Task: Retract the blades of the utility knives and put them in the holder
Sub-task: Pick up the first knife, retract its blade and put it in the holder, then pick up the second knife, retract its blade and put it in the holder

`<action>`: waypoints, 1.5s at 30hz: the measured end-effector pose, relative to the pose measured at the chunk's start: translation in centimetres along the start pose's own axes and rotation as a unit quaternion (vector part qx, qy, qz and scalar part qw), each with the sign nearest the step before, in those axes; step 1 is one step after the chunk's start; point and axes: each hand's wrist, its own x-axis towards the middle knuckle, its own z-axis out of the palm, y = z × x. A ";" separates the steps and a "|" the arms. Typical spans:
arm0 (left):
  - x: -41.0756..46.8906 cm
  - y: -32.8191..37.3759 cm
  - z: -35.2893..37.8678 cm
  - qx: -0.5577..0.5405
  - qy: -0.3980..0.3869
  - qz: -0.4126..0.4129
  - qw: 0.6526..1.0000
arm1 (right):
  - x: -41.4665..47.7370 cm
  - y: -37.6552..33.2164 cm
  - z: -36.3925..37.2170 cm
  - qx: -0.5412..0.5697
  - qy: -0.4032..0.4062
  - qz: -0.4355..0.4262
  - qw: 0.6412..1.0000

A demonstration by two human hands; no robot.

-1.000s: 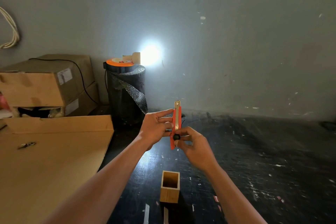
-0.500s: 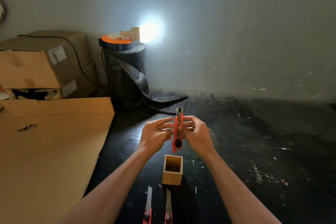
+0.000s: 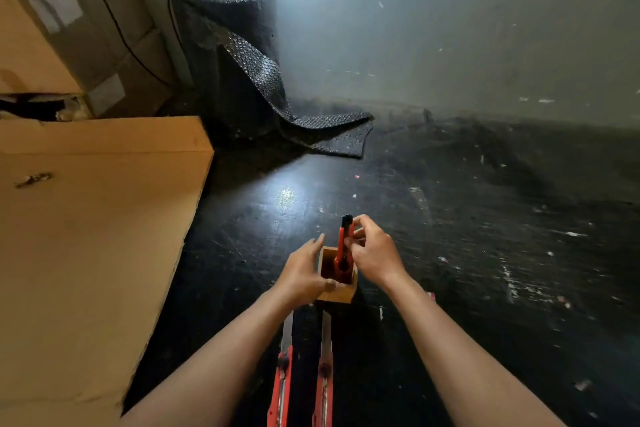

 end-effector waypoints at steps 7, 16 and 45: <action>1.0 -1.2 0.8 -0.029 -0.010 -0.024 0.999 | 0.9 2.0 1.0 -0.076 -0.004 0.023 0.997; 2.0 -1.4 0.9 -0.055 0.001 -0.030 0.998 | 2.0 2.3 1.0 -0.082 -0.002 0.021 0.996; -10.6 -4.6 4.9 0.015 0.022 -0.030 0.999 | -12.4 5.6 4.4 -0.106 -0.070 0.125 0.984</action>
